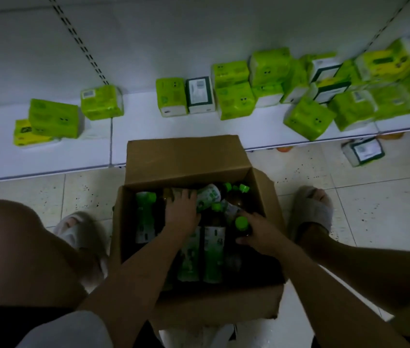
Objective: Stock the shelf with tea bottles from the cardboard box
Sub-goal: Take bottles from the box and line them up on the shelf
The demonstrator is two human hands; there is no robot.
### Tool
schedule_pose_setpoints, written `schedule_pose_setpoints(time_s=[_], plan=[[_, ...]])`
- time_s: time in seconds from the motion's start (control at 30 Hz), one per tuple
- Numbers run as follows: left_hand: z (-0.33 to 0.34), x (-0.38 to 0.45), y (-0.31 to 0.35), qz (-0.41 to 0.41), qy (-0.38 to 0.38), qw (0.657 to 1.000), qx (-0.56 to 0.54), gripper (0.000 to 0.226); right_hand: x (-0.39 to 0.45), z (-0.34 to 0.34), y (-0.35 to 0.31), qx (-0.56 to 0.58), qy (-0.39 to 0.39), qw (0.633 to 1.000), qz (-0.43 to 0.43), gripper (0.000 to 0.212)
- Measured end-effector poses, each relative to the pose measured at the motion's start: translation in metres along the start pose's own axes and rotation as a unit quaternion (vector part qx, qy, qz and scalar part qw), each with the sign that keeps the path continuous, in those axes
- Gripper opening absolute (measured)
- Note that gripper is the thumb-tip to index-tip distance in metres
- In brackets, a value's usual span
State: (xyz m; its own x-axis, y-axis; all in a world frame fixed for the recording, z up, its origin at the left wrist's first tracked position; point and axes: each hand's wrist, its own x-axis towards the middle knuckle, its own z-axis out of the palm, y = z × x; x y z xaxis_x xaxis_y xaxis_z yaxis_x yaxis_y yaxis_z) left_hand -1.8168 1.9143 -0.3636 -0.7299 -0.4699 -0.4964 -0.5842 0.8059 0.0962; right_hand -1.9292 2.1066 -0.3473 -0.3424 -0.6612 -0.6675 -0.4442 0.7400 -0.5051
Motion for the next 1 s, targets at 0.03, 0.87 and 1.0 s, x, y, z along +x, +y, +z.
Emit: schedule_pose_setpoints(time_s=[0.03, 0.87, 1.0], plan=[[-0.004, 0.008, 0.001, 0.006, -0.023, 1.0, 0.0, 0.075, 0.004, -0.006, 0.004, 0.035, 0.005, 0.999, 0.019, 0.077], [-0.034, -0.025, -0.079, -0.032, 0.033, 0.965, -0.26, 0.086, -0.024, -0.052, -0.046, 0.232, 0.15, 0.961, 0.02, 0.06], [-0.061, -0.055, -0.077, -0.027, 0.106, 0.928, -0.356, 0.068, -0.041, -0.062, -0.073, 0.279, 0.241, 0.929, -0.008, 0.061]])
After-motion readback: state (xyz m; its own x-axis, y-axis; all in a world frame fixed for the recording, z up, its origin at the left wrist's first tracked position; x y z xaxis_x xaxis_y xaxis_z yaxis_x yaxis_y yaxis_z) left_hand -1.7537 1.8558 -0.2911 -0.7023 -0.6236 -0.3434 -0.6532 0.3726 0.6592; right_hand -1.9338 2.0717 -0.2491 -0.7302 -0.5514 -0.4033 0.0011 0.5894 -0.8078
